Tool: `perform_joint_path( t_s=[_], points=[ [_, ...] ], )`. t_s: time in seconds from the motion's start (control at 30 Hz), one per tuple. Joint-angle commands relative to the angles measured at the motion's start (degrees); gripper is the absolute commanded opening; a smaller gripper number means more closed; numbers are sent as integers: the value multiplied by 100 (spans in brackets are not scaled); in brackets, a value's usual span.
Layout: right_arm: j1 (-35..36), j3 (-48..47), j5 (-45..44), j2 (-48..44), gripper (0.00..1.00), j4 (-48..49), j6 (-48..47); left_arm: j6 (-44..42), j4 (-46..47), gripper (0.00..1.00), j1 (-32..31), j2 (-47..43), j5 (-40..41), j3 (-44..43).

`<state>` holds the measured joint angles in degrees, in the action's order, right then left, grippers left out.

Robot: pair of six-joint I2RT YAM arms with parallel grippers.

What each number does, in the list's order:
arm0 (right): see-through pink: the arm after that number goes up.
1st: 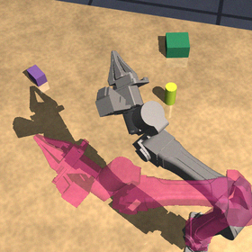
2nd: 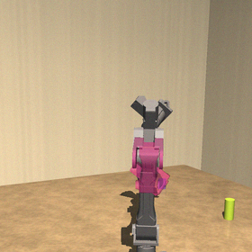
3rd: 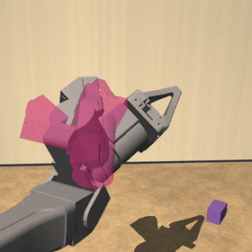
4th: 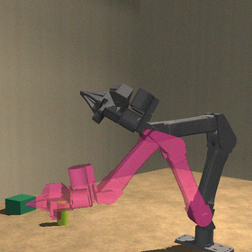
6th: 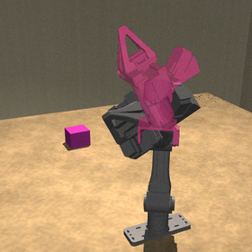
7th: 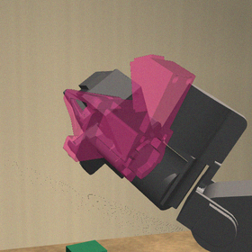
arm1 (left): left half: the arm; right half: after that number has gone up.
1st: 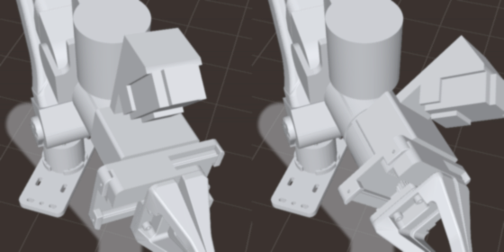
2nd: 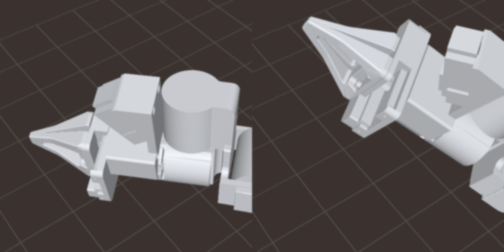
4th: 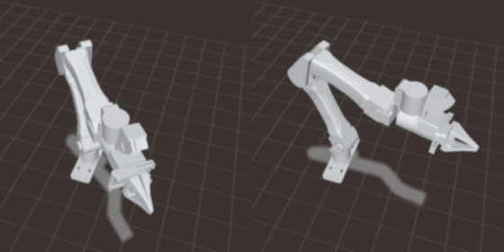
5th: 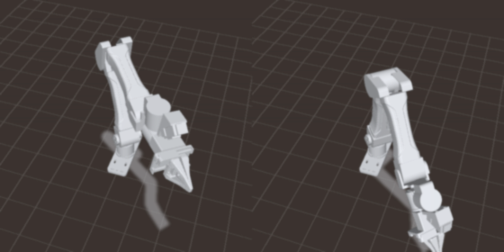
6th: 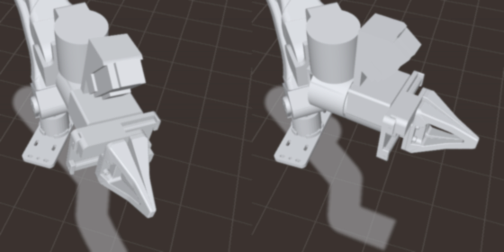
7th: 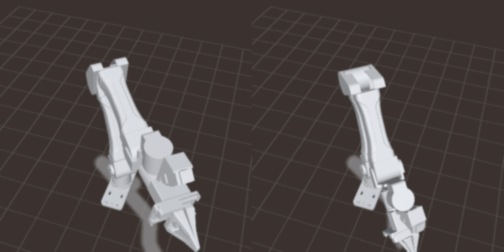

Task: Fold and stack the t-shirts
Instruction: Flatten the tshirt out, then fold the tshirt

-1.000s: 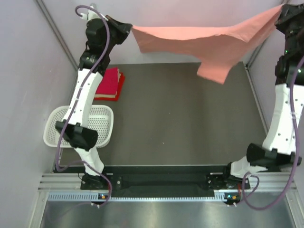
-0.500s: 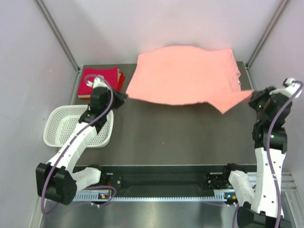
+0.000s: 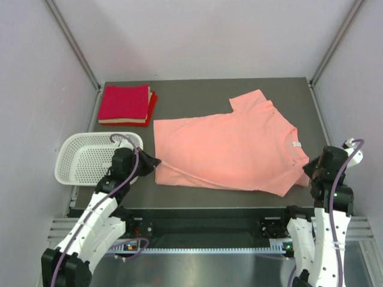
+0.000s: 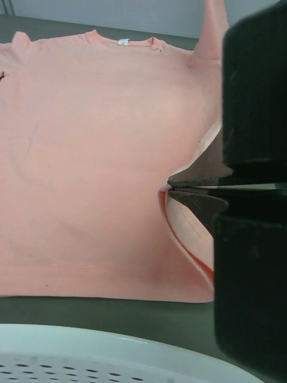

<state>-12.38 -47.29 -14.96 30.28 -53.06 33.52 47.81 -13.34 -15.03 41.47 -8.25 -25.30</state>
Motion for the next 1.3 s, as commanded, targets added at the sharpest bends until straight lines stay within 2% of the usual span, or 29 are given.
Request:
perform_joint_path(
  t_s=[0.0, 0.23, 0.37, 0.43, 0.6, 0.87, 1.1, 1.27],
  points=[
    [8, -290, -138, -232, 0, -494, 243, -105, -212, 0, 17, -192, -238, 131],
    [8, -334, 11, -752, 0, -662, 32, -272, -862, 0, 17, 10, -107, -1],
    [25, -220, 300, -717, 0, -58, -143, -281, -1099, 0, 17, 115, 148, -54],
    [34, -237, 398, -489, 0, 102, -222, -264, -1223, 0, 17, 290, 411, -176],
    [25, -439, 20, 344, 0, 497, -267, -228, -1671, 0, 17, 730, 1123, -590],
    [34, -439, 546, 1392, 0, 1385, -557, -290, -1575, 0, 17, 1178, 1352, -1091],
    [34, -527, 617, 2436, 0, 1895, -592, -307, -1557, 0, 17, 2013, 1440, -1355],
    [25, -755, 678, 3096, 0, 2080, -574, -378, -1496, 0, 17, 2277, 1668, -1486]
  ],
)
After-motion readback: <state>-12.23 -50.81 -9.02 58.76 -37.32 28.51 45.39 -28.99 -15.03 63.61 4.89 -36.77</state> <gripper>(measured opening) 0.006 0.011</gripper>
